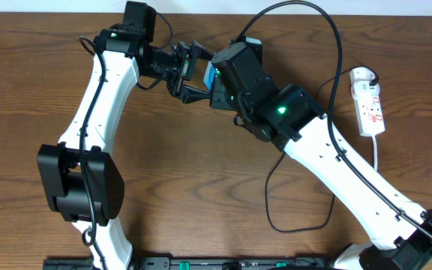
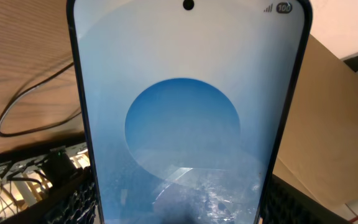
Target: Plug charger to phone and switch on socket
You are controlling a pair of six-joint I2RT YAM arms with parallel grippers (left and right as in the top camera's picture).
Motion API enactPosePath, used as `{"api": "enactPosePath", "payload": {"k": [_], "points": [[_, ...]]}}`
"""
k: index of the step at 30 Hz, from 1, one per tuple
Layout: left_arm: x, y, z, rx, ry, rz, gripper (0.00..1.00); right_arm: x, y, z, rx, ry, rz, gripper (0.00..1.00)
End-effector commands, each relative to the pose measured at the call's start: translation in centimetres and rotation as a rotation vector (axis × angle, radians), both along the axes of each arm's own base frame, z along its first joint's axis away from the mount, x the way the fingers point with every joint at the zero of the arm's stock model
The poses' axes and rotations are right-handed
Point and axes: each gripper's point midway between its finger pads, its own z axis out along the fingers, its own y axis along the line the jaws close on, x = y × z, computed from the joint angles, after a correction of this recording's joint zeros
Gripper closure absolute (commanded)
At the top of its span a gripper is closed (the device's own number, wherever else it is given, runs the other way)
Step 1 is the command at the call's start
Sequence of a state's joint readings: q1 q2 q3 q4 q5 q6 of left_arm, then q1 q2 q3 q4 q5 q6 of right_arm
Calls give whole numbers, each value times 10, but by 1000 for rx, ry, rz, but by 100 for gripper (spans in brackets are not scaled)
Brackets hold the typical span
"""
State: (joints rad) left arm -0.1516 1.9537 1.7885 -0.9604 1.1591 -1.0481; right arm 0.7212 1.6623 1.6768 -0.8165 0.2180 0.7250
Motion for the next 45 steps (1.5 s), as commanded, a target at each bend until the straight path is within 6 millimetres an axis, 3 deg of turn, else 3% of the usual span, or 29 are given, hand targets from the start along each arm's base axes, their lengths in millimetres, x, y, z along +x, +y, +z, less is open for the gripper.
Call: {"api": "enactPosePath", "payload": {"k": [1, 9, 25, 31, 33, 34, 37, 41, 45], "points": [[-7, -2, 25, -66, -33, -18, 22, 6, -1, 8, 10, -25, -16, 71], [-11, -4, 32, -107, -37, -39, 23, 6, 0, 9, 13, -28, -17, 76], [-11, -4, 33, -114, -35, -42, 23, 6, 0, 9, 14, -30, -16, 99], [-11, -4, 32, -109, -35, -39, 22, 7, 0, 10, 17, -34, -18, 99], [-10, -4, 31, -101, -37, -36, 11, 10, -4, 11, 32, -31, -53, 99], [-10, -3, 30, -96, -38, -34, 10, 14, -7, 13, 51, -34, -86, 99], [-7, -1, 24, -60, -43, -20, 9, 21, -16, 22, 111, -45, -149, 99], [-6, 0, 22, -44, -25, -4, 9, 32, -45, 38, 240, -54, -357, 99], [-6, 0, 22, -48, 58, 31, 10, 35, -60, 41, 423, 10, -538, 99]]}}
